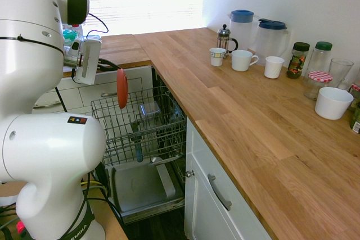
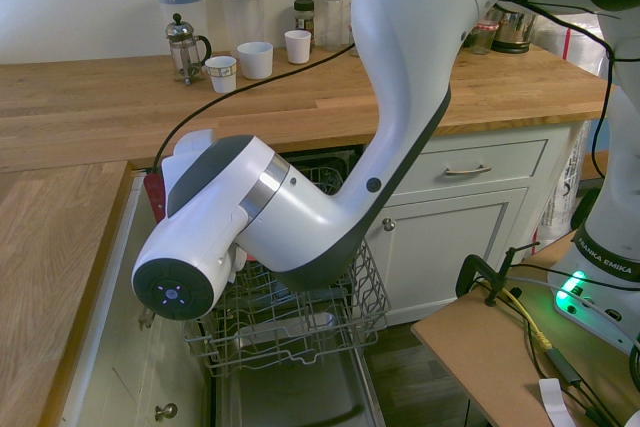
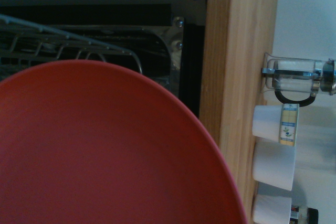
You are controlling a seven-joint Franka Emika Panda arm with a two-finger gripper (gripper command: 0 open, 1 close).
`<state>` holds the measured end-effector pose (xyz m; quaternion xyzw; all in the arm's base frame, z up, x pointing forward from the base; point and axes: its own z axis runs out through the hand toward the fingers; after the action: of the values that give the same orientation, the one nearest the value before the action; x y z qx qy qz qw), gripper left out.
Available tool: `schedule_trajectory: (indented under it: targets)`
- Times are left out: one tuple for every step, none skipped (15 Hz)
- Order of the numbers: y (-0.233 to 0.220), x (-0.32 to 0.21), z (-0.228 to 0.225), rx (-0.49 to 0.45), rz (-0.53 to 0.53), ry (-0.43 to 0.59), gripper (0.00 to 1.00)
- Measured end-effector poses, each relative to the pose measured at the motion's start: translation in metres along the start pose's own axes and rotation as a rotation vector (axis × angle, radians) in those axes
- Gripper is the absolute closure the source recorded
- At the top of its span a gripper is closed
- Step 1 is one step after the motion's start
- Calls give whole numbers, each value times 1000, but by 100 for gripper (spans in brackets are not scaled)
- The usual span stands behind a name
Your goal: Put the plate in the dishwasher
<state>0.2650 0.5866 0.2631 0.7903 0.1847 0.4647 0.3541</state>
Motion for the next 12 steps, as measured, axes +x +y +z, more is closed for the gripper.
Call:
schedule_trajectory:
  targets:
    - [-3, -3, 2, -1, -7, -1, 100]
    - [-6, -6, 4, -6, -13, -2, 100]
    - [-6, -8, 7, -19, -17, -5, 100]
    - [-6, -10, 6, -38, -22, -1, 100]
    - [-7, -11, 6, -39, -23, 4, 100]
    - [-9, -12, 6, -45, -29, 15, 100]
    - [-12, -16, 6, -57, -38, 22, 100]
    - [-16, -20, 5, -67, -47, 26, 100]
    - [-21, -25, 5, -77, -57, 28, 100]
    - [-27, -28, 6, -85, -61, 27, 100]
    - [-31, -30, 7, -89, -59, 24, 100]
    - [-37, -30, 9, -90, -55, 19, 100]
